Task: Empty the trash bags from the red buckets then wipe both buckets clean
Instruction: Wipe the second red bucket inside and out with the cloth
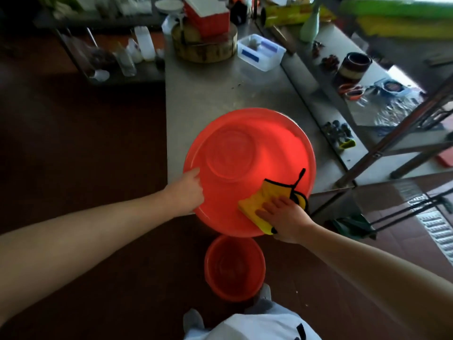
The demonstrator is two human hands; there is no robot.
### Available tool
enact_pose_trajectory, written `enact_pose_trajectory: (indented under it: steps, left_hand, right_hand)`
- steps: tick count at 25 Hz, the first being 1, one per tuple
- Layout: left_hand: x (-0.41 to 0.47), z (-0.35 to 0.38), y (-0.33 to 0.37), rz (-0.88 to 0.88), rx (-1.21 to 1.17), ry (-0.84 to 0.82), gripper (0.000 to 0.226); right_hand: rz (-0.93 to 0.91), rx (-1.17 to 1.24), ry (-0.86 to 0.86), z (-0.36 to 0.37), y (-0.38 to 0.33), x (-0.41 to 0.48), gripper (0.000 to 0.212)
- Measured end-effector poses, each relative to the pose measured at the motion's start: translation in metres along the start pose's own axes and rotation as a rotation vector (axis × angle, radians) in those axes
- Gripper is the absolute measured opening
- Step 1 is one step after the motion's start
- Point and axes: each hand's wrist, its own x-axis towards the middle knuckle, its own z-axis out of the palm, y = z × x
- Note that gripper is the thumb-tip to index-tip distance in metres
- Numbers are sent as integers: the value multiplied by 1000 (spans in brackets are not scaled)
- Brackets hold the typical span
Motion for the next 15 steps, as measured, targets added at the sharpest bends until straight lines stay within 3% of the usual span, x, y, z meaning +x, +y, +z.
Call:
enact_pose_trajectory:
  steps: [2, 4, 6, 10, 15]
  left_hand:
    - [-6, 3, -1, -78, 65, -106, 24]
    - [-2, 11, 22, -121, 49, -329, 46]
    - [11, 12, 56, -159, -122, -389, 63]
    - [42, 16, 109, -276, -469, -204, 80]
    - [55, 36, 117, -256, -450, -60, 69]
  right_hand:
    - [-15, -16, 26, -2, -9, 5, 78]
    - [-21, -18, 31, -1, -17, 7, 79]
    - [-12, -8, 31, 3, -21, 8, 82]
    - [11, 45, 48, 6, -20, 9, 85]
    - [16, 258, -78, 6, -13, 32, 86]
